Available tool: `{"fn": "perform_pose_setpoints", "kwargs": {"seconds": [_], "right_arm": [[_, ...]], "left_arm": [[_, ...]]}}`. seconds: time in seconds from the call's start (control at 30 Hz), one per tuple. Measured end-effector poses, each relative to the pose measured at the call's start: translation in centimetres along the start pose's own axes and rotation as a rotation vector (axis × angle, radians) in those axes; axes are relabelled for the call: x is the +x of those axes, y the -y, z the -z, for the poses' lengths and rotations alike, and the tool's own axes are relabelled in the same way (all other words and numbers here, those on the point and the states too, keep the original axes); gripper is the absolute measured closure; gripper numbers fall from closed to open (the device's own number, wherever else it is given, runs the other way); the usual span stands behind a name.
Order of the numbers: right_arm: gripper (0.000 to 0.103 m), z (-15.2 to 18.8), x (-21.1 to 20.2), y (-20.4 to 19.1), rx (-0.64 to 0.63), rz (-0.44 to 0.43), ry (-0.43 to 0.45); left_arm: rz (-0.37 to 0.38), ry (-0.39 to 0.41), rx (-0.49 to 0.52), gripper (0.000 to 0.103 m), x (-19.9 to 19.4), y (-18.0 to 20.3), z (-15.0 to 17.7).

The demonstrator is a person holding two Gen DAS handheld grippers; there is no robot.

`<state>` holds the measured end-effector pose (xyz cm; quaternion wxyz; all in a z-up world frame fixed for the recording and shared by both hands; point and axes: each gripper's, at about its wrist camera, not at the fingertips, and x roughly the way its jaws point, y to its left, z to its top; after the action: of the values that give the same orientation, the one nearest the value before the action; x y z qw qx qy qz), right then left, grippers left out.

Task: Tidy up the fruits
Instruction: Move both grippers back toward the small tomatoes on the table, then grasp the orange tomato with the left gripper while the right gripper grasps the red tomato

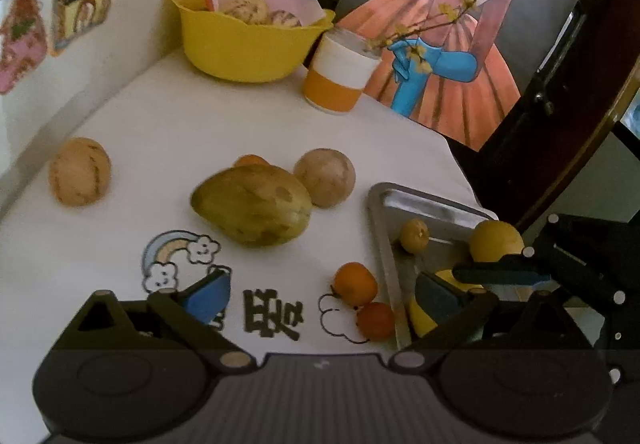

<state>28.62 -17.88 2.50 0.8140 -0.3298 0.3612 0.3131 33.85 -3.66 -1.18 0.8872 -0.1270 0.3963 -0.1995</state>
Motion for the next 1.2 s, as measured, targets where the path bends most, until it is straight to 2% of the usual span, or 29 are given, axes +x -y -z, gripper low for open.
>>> {"fn": "perform_pose_setpoints", "kwargs": {"seconds": [0.07,0.23,0.3,0.43,0.5,0.57,0.67,0.87,1.0,1.2], "right_arm": [[0.032,0.1,0.0,0.1,0.002,-0.002,0.006],[0.033,0.4,-0.1,-0.5,-0.047,0.025,0.008],[0.034,0.4,-0.2,-0.6,-0.061,0.031,0.007],[0.034,0.5,-0.2,-0.6,-0.067,0.037,0.007],[0.034,0.5,-0.2,-0.5,-0.068,0.040,0.007],[0.035,0.5,-0.2,-0.5,-0.070,0.041,0.007],[0.035,0.4,-0.1,-0.7,-0.070,0.040,0.008],[0.037,-0.2,0.5,-0.6,-0.085,0.014,0.011],[0.049,-0.8,1.3,-0.8,-0.114,0.001,-0.008],[0.061,-2.0,3.4,-0.8,-0.150,-0.007,-0.108]], "left_arm": [[0.004,-0.003,-0.005,0.010,0.4,0.1,0.0],[0.032,-0.016,-0.011,0.029,1.1,0.6,0.2],[0.030,-0.015,0.006,0.040,1.2,1.0,0.2],[0.045,-0.036,0.023,0.054,2.0,1.6,0.1],[0.043,-0.038,0.027,0.066,2.3,1.7,0.1],[0.030,-0.043,0.023,0.072,2.4,1.7,0.0],[0.024,-0.039,0.008,0.073,2.2,1.3,-0.1],[-0.040,-0.027,0.009,0.074,0.9,0.2,0.2],[-0.065,-0.022,-0.008,0.074,-0.2,-0.9,0.3],[-0.092,-0.007,-0.011,0.074,-1.3,-1.9,0.8]]}}
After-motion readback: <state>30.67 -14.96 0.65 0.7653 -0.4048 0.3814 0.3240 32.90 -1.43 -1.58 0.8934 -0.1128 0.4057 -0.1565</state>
